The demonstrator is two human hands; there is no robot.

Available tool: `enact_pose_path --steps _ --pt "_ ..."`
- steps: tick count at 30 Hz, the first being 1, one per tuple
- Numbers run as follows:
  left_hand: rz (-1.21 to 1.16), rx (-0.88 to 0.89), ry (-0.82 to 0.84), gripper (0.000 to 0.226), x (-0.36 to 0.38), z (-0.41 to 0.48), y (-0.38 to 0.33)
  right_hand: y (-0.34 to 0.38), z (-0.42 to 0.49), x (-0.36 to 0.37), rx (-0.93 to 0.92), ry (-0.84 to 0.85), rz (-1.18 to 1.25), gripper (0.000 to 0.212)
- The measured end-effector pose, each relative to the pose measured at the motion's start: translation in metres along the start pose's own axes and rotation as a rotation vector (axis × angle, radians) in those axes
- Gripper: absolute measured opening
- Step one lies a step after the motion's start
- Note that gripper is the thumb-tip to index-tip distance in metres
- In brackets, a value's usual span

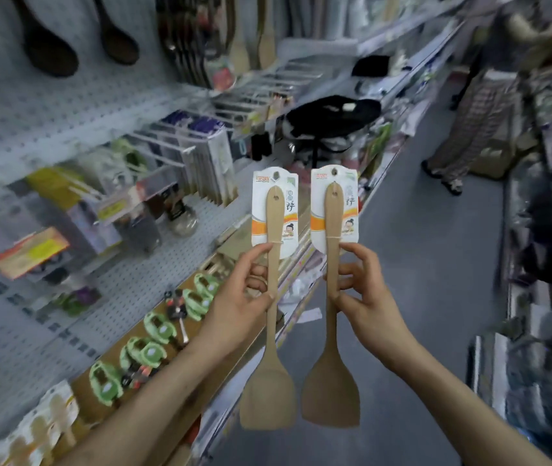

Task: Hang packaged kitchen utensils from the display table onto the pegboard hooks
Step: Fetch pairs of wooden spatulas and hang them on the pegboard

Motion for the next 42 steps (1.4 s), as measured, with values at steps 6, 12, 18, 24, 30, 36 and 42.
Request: enact_pose_path --steps 6,12,18,24,30,36,42 --pt "-0.002 0.101 -0.006 0.077 0.043 0.096 -0.055 0.023 0.069 -0.087 -0.08 -0.069 0.007 0.057" --pt "-0.025 0.142 -0.015 0.077 0.068 0.191 -0.081 0.025 0.159 -0.137 -0.133 -0.102 -0.04 0.06" --pt "-0.029 0.179 0.001 0.07 0.085 0.314 -0.084 0.008 0.275 -0.167 -0.145 -0.122 -0.068 0.061" --pt "-0.055 0.205 0.017 0.067 0.095 0.442 -0.093 0.012 0.385 -0.204 -0.145 -0.187 -0.088 0.056" --pt "-0.051 0.232 -0.003 0.065 0.11 0.549 -0.112 0.011 0.479 -0.25 -0.17 -0.227 -0.117 0.055" --pt "-0.039 0.244 -0.097 0.064 0.125 0.629 -0.117 0.001 0.577 -0.295 -0.245 -0.186 -0.123 0.06" --pt "0.029 0.23 -0.352 0.061 0.111 0.662 -0.133 0.001 0.66 -0.322 -0.362 -0.003 -0.038 0.058"
Point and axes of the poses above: each hand's wrist, its own z-axis towards the middle knuckle, its own x-axis out of the palm, y = z × x, the point moved 10 cm from there along z, towards the middle knuckle, and after that the axes turned 1 degree about -x, right-handed, at the moved point
